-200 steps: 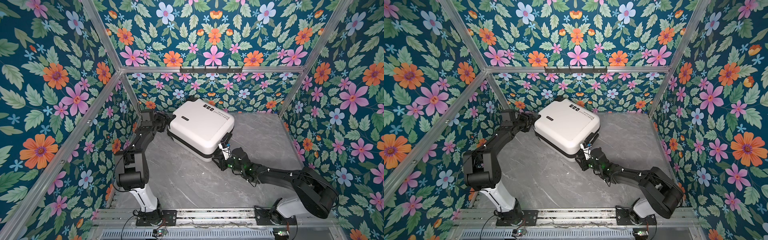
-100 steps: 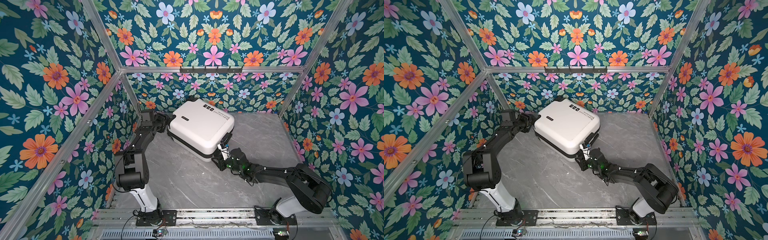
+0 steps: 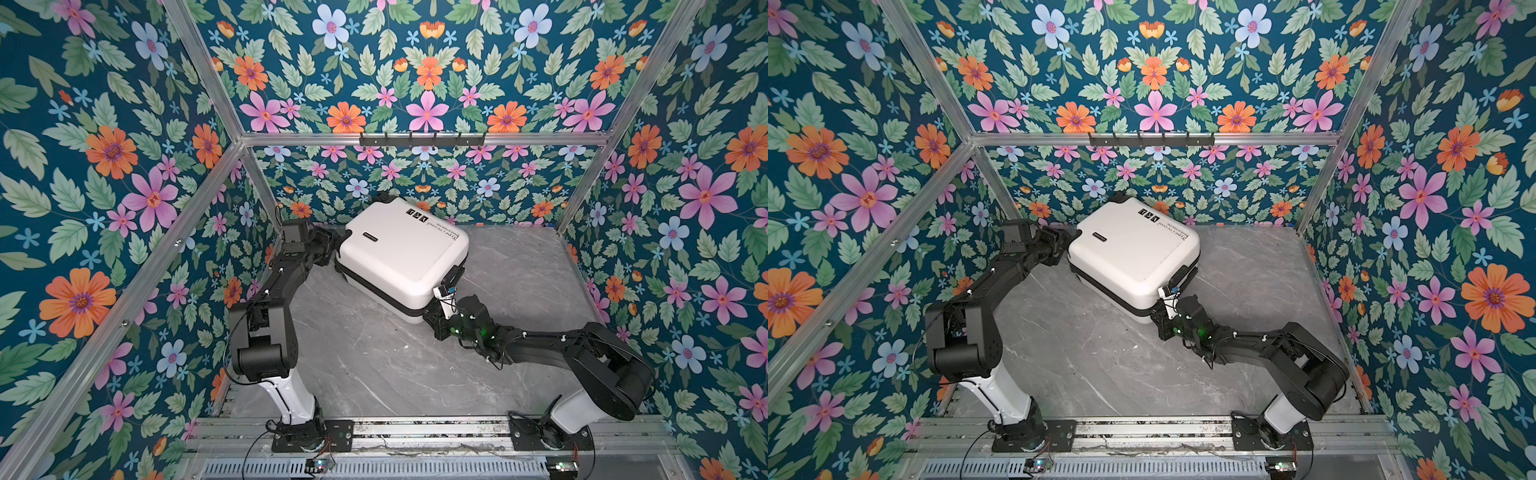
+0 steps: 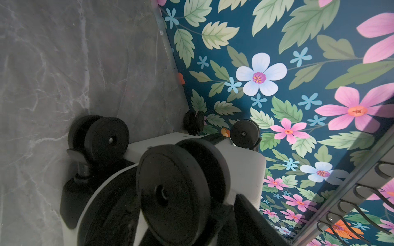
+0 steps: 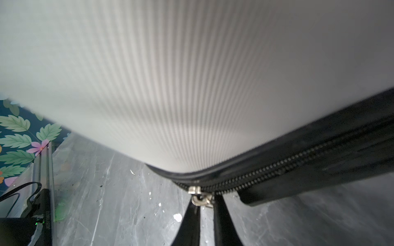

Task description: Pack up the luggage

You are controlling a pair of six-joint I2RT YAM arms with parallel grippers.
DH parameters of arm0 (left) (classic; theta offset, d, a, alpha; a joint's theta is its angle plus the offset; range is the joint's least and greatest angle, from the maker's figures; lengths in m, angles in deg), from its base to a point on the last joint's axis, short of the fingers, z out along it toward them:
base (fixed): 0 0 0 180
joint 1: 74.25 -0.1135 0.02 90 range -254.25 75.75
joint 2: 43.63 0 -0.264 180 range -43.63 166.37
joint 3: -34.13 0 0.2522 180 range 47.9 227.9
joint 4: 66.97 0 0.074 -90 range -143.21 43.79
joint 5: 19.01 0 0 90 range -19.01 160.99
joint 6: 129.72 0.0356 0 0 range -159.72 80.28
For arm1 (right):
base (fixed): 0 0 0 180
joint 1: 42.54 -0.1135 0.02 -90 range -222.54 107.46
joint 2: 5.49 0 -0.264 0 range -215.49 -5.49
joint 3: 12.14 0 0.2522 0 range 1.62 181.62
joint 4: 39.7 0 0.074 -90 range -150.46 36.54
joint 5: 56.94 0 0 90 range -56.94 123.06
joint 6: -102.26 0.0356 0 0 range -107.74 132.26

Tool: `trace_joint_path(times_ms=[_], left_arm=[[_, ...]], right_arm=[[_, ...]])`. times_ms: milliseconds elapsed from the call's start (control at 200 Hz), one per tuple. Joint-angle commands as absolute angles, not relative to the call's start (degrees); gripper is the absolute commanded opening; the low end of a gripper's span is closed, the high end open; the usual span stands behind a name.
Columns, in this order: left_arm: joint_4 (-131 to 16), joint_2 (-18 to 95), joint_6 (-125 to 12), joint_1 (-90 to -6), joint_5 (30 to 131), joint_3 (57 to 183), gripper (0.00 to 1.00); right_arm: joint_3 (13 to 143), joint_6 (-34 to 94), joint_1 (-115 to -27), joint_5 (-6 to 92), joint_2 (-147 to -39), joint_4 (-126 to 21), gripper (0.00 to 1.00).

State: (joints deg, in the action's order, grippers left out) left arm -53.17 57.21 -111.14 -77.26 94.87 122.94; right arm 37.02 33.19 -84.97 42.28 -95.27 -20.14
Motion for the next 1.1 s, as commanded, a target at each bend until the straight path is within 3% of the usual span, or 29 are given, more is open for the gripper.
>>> trace_joint_path(times_ms=[0,190,700,1095], left_arm=[[-53.6,56.7,-110.3,-77.3,94.9,123.0,0.73],[-53.5,56.8,-110.5,-77.3,94.9,123.0,0.73],[-53.6,56.8,-110.9,-77.3,94.8,122.8,0.73],[-53.9,57.0,-111.4,-77.3,94.5,122.6,0.72]], right_arm=[[37.2,34.0,-85.0,42.2,-95.2,-16.9,0.06],[36.4,35.4,-85.0,41.0,-94.1,-15.6,0.0],[36.7,37.1,-85.1,40.7,-91.8,-19.9,0.0],[37.4,40.9,-85.0,30.3,-87.5,-32.7,0.0]])
